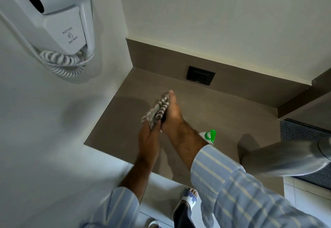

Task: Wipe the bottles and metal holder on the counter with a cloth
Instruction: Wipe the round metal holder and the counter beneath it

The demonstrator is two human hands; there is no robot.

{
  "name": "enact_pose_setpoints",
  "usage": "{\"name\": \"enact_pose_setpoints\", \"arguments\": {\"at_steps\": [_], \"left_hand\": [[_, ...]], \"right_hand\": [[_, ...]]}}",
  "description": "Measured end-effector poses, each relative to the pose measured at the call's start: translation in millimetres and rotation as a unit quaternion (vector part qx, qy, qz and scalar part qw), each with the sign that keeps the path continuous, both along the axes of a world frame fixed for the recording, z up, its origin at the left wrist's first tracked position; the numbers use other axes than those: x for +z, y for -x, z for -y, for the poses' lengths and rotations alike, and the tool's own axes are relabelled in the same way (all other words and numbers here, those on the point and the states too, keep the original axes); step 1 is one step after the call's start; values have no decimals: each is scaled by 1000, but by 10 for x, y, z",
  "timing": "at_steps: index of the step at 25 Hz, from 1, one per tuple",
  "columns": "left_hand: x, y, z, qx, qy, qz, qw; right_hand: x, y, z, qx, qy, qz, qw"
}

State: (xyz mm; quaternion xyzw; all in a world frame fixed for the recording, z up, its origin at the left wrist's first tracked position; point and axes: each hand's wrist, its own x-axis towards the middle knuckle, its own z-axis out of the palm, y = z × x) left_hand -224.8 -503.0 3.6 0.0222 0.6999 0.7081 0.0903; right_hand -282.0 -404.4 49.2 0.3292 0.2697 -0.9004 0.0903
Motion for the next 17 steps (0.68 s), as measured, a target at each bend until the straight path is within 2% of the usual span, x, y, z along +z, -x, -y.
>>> {"name": "enact_pose_setpoints", "arguments": {"at_steps": [2,4,6,8,10,11,13,14,16,17], "left_hand": [[-49,164,14,40,40,82,995],[34,443,-50,60,32,170,983],[203,559,-115,39,-42,179,982],[277,491,-80,1,-99,166,981],[274,371,70,-15,-118,140,983],[244,389,172,28,-100,116,988],[109,585,395,162,-1,65,985],[-7,724,507,194,68,49,977],[-370,924,678,133,269,51,953],[-565,959,705,81,391,49,916]], "right_hand": [[-28,-31,140,-11,9,7,1000],[-168,-53,353,-25,-69,6,997],[-188,-54,393,-53,-94,4,994],[-136,44,212,-22,-48,-10,999],[-13,116,-20,-5,-11,-11,1000],[37,149,-105,-16,-16,5,1000],[94,205,-240,-64,-57,52,995],[140,222,-307,-83,-61,59,993],[262,260,-434,-93,-54,50,993],[335,261,-507,-97,-49,40,993]]}}
